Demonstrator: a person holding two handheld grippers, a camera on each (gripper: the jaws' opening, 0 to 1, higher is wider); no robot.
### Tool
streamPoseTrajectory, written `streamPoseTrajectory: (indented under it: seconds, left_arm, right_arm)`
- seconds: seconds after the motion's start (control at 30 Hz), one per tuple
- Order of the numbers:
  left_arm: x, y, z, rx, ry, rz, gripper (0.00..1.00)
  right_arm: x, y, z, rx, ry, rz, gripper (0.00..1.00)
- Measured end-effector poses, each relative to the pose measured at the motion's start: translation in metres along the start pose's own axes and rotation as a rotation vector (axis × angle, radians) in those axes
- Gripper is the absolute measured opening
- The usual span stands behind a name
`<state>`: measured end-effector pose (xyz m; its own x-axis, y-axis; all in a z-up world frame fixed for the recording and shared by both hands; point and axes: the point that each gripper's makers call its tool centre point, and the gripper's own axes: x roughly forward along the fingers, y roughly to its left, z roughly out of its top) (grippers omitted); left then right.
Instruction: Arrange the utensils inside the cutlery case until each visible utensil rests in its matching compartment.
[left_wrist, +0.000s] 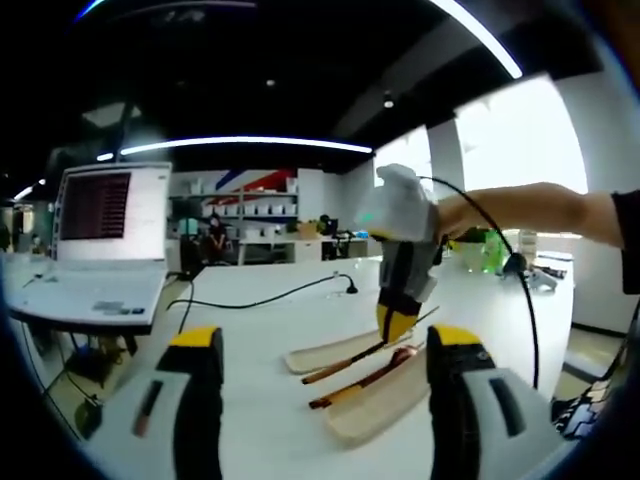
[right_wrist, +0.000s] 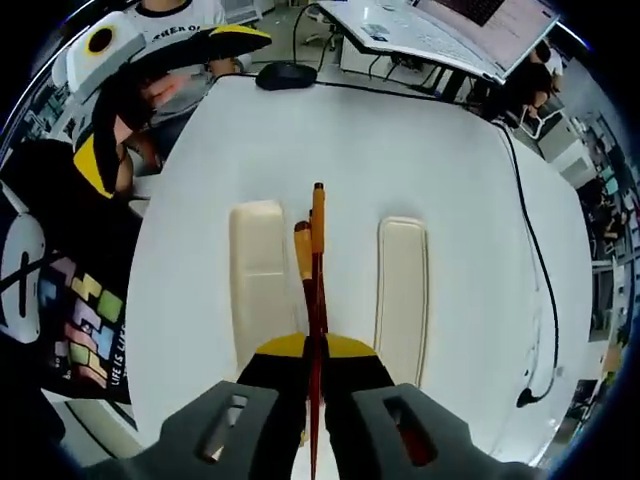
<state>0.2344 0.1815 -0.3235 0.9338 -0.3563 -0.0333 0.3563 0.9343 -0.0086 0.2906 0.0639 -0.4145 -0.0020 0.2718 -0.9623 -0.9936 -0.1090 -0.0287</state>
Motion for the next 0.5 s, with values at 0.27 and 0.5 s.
streamPoseTrajectory:
  seconds: [0.27, 0.5]
  left_arm:
    - [-0.001, -0.001, 0.002, 0.001, -0.007, -0.001, 0.88]
    - [-0.001, 0.001, 0.001, 0.0, -0.005, 0.001, 0.88]
  right_arm:
    - [0.008, 0.017, -0.004, -0.028, 0.002, 0.029, 0.01]
    - [0.012, 0.025, -0.005, -0.038, 0.008, 0.052, 0.01]
